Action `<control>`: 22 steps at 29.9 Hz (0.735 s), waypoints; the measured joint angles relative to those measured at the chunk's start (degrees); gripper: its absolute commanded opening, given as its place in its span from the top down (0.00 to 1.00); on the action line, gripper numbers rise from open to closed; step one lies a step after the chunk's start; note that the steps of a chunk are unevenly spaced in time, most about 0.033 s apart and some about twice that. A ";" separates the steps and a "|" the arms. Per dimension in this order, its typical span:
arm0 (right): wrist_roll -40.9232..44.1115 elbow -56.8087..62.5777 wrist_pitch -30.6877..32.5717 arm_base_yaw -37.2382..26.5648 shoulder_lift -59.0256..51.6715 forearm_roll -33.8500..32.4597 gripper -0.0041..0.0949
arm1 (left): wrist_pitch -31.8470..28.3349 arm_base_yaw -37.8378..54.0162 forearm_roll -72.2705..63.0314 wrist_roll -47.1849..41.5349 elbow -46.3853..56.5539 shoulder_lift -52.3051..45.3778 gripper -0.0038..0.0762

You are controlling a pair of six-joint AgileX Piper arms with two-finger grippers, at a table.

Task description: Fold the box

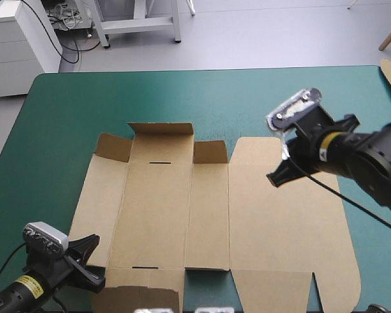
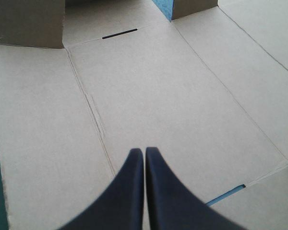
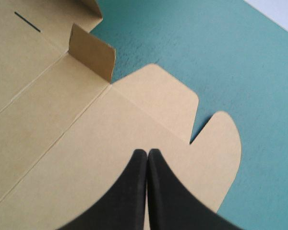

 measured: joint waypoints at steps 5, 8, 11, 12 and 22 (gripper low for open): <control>4.29 14.80 -0.93 0.00 -10.95 0.05 0.98 | 0.00 0.00 0.10 0.00 0.00 0.00 0.96; 7.39 23.64 -3.00 0.00 -17.93 0.05 0.98 | 0.00 0.00 0.12 0.00 0.00 0.00 0.96; 9.78 32.72 -6.85 0.00 -24.46 0.05 0.98 | 0.00 0.00 0.12 0.00 0.00 0.00 0.96; 10.32 35.88 -8.22 0.00 -26.81 0.17 0.98 | 0.00 0.00 0.12 0.00 0.00 0.00 0.96; 12.72 58.48 -22.05 0.00 -45.69 1.81 0.98 | 0.00 0.00 0.12 0.00 0.00 0.00 0.95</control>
